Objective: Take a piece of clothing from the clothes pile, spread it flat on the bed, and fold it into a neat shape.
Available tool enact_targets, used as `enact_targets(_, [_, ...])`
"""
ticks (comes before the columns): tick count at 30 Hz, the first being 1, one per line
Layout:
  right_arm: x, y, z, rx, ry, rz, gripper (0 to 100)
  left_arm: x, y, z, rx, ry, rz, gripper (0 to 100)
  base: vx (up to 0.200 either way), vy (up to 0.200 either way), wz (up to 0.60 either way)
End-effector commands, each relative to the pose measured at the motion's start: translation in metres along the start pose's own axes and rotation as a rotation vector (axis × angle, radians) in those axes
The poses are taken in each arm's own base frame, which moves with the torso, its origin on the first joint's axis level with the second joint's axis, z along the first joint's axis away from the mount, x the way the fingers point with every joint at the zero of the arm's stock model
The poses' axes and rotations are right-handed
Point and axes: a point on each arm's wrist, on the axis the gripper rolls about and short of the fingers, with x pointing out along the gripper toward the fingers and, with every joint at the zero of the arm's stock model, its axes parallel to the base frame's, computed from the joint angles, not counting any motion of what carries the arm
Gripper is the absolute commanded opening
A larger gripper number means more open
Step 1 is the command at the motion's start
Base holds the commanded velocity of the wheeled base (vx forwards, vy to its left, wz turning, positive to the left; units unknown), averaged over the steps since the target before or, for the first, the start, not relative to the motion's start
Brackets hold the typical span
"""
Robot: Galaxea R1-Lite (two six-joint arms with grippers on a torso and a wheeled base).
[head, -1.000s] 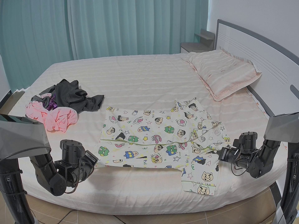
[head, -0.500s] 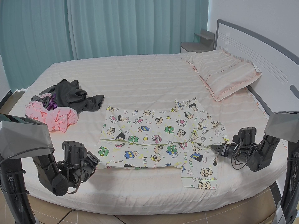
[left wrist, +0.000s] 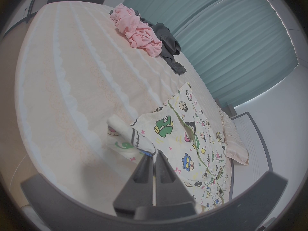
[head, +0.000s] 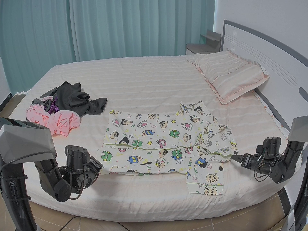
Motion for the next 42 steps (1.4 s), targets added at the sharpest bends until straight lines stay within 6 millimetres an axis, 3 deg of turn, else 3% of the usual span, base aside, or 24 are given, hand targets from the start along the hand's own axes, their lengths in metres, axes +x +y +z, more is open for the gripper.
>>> enact_targets(1, [-0.031,0.008,-0.009,-0.006,0.006,0.038,100,-0.001,0.001,-0.001,0.001,0.005,0.005,0,0.0,0.0,0.0])
enact_targets(6, [-0.04,0.02,-0.032,-0.029,0.084,0.099,100,-0.001,0.002,-0.001,-0.001,0.005,0.005,0,0.0,0.0,0.0])
enact_targets(15, [-0.032,0.047,-0.067,-0.02,0.237,0.197,100,-0.001,0.002,-0.001,0.001,0.005,0.005,0,0.0,0.0,0.0])
enact_targets(23, [-0.021,0.041,-0.088,-0.034,0.29,0.185,100,-0.001,0.001,-0.001,0.001,0.006,0.001,0,0.0,0.0,0.0])
enact_targets(35, [-0.018,0.042,-0.096,-0.046,0.26,0.241,100,0.0,0.001,-0.001,0.001,0.007,0.0,0,0.0,0.0,0.0])
enact_targets(36, [-0.018,0.042,-0.096,-0.045,0.262,0.24,0,-0.001,0.001,-0.001,0.001,0.008,0.002,0,0.0,0.0,0.0])
enact_targets(42, [-0.019,0.042,-0.094,-0.043,0.253,0.239,0,-0.001,0.001,-0.001,0.001,0.006,0.002,0,0.0,0.0,0.0])
